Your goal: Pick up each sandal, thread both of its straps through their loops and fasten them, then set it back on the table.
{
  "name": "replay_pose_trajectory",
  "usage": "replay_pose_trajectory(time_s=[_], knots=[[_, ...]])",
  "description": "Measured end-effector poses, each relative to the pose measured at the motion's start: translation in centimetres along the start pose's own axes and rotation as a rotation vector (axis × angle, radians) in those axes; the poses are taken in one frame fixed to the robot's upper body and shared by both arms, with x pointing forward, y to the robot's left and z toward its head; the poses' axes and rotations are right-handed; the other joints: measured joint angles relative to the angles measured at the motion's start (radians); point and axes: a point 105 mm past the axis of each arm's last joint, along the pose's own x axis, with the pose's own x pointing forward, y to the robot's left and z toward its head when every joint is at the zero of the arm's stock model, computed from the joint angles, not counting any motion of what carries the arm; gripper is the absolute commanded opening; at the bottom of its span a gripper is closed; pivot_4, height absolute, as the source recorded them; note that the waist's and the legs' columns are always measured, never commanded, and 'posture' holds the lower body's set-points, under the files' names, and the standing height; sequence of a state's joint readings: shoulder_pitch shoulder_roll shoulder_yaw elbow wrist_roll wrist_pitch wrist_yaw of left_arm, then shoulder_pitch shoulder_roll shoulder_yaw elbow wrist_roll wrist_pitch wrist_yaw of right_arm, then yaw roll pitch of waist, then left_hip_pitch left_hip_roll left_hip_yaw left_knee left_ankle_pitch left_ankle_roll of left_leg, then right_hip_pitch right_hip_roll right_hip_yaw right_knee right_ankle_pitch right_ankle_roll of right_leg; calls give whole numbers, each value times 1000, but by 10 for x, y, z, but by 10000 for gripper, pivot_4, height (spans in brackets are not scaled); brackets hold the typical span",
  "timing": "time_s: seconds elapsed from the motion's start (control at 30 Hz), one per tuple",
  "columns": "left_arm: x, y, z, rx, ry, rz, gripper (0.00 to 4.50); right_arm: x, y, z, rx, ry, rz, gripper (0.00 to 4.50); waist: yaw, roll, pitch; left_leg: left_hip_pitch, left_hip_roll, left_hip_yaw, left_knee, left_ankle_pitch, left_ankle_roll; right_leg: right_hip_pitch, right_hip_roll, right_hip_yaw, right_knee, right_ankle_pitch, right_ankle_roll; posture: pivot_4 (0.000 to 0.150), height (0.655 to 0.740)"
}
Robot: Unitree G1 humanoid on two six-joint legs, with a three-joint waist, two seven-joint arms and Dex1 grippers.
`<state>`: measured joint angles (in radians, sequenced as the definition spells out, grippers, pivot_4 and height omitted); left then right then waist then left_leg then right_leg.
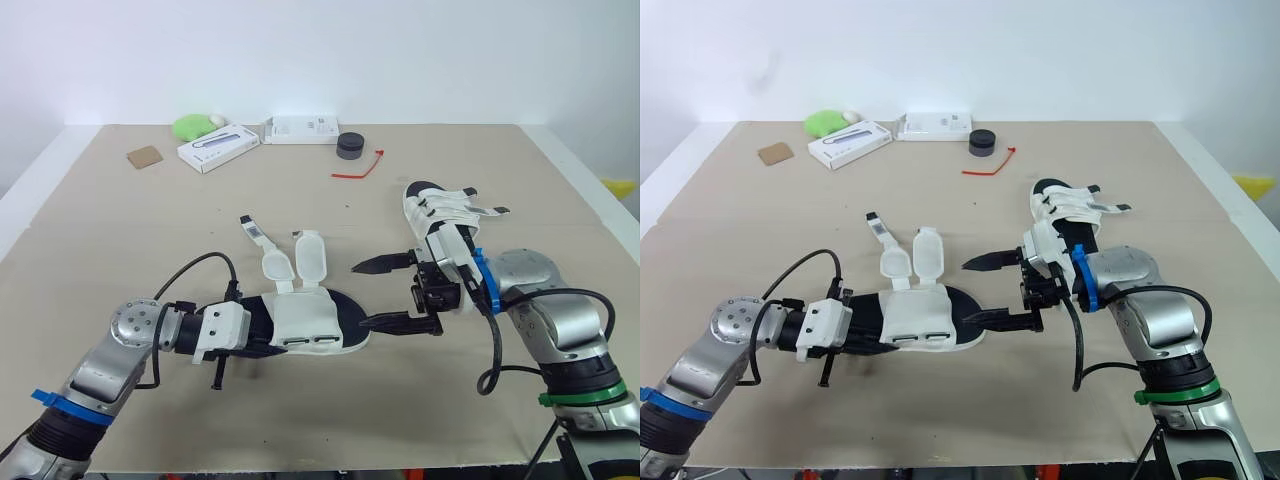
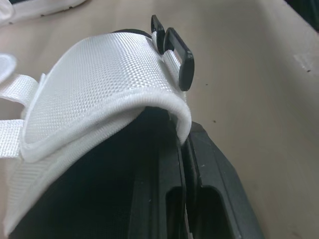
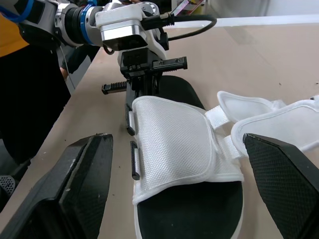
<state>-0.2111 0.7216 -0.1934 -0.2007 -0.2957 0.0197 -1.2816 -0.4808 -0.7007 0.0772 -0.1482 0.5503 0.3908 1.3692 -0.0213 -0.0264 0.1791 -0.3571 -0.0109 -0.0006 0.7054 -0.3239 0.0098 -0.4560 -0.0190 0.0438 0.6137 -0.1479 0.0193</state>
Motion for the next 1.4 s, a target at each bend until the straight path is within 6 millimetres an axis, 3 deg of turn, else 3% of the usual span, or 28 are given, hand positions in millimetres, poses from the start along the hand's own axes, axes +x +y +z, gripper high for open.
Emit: replay_pose_trajectory(time_s=[0.2,0.43,0.63,0.83,0.93,1.0,1.07,1.17,1.2,1.4], knots=[[-3,-2,3,-31,-7,-24,43488,1,-1,1,-7,2,3,45000,0,0,0,0,0,0,0,0,0,0,1,0,0,0,0,1500,7400],[-27,1,17,-56,-4,-19,44401,2,-1,1,-8,2,5,45000,0,0,0,0,1,0,0,0,0,0,1,0,0,-1,0,1500,7400],[-45,4,24,-199,-46,45,44401,2,-1,0,-13,4,8,45000,0,0,0,0,1,0,0,0,0,0,1,0,0,-1,0,1500,7400],[-55,6,18,-250,-27,133,44401,4,-1,0,-20,-5,19,45000,-1,0,0,1,1,0,0,0,0,0,1,0,0,-1,-1,1500,7400],[-56,4,12,-253,-11,155,31264,4,-2,-1,-24,-7,18,45000,0,0,0,1,1,1,0,0,0,0,1,0,0,-1,-1,1500,7400],[-58,5,8,-253,0,173,19100,6,-3,0,-35,-4,25,45000,0,0,0,1,1,1,0,0,0,0,1,0,0,-1,-1,1500,7400],[-58,6,6,-252,3,178,15112,7,-3,-1,-34,-1,31,45000,0,0,0,1,1,1,0,0,0,0,1,0,0,-1,-1,1500,7400],[-58,6,6,-252,3,188,3042,8,-3,-4,-25,-3,38,45000,0,0,0,1,1,1,0,0,0,0,1,0,0,-1,-1,1500,7400],[-58,5,5,-250,2,188,843,8,-3,-4,-24,-1,37,45000,0,0,0,1,1,1,0,0,0,0,1,0,0,-1,-1,1500,7400],[-62,5,-4,-254,22,204,843,10,-4,-1,-42,-7,47,45000,0,0,0,1,1,1,0,0,0,0,1,0,0,-1,-1,1500,7400]])
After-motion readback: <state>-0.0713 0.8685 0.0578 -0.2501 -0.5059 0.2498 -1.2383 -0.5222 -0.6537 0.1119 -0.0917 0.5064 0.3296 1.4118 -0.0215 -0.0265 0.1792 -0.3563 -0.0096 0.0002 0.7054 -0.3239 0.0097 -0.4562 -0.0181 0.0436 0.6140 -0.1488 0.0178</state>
